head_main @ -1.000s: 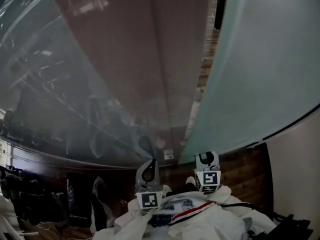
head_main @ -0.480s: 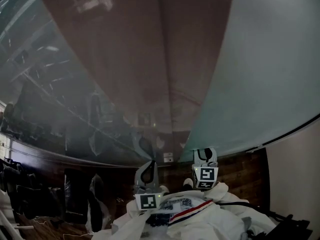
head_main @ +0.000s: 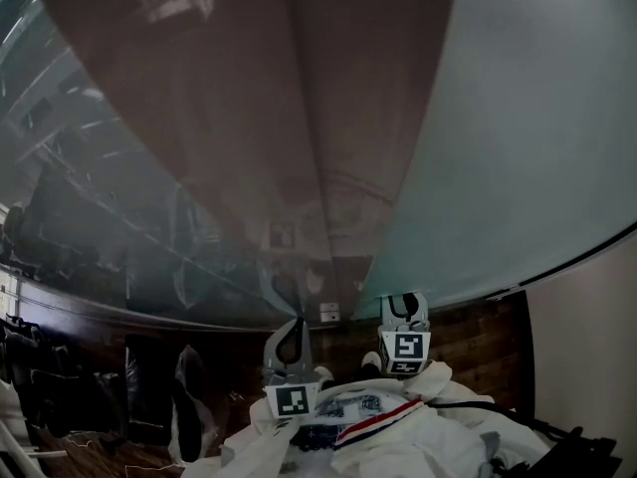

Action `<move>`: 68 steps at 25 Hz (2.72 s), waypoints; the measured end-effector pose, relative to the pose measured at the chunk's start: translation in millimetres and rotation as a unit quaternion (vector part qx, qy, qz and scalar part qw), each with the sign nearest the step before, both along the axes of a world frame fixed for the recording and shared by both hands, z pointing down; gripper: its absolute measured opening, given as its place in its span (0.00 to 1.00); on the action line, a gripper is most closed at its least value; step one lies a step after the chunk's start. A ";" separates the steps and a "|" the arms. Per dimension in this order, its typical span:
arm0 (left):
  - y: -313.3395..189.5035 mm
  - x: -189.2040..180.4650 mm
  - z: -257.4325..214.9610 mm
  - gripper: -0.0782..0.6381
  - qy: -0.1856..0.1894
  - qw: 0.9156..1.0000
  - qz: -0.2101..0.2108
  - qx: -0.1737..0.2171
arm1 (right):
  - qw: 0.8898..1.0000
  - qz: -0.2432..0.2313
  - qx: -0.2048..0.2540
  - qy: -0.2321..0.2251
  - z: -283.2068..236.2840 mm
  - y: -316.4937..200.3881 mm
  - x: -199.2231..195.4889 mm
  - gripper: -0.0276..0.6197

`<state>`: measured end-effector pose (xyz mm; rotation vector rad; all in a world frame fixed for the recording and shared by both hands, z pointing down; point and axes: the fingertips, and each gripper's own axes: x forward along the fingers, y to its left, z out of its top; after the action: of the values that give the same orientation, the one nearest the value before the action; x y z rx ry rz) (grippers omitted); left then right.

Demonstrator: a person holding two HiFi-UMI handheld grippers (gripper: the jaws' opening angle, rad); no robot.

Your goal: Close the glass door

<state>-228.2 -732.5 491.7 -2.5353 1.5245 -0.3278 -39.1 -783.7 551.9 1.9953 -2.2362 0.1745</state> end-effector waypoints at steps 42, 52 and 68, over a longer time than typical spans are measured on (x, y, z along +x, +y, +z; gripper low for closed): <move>161.5 74.9 39.1 0.11 0.010 0.995 0.096 -0.039 | 0.998 -0.045 0.003 -0.053 -14.5 221.3 44.6 0.05; 281.4 150.2 35.9 0.11 0.012 0.993 0.106 -0.049 | 0.993 -0.083 0.022 -0.080 -5.9 340.3 82.8 0.05; 389.2 105.6 53.4 0.11 -0.014 0.991 0.090 -0.097 | 0.972 -0.161 -0.116 -0.125 69.4 451.0 -9.6 0.05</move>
<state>-122.6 -343.3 545.1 -2.7789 1.2982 -0.5051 -48.7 -332.7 621.3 1.5418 -2.5146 0.6480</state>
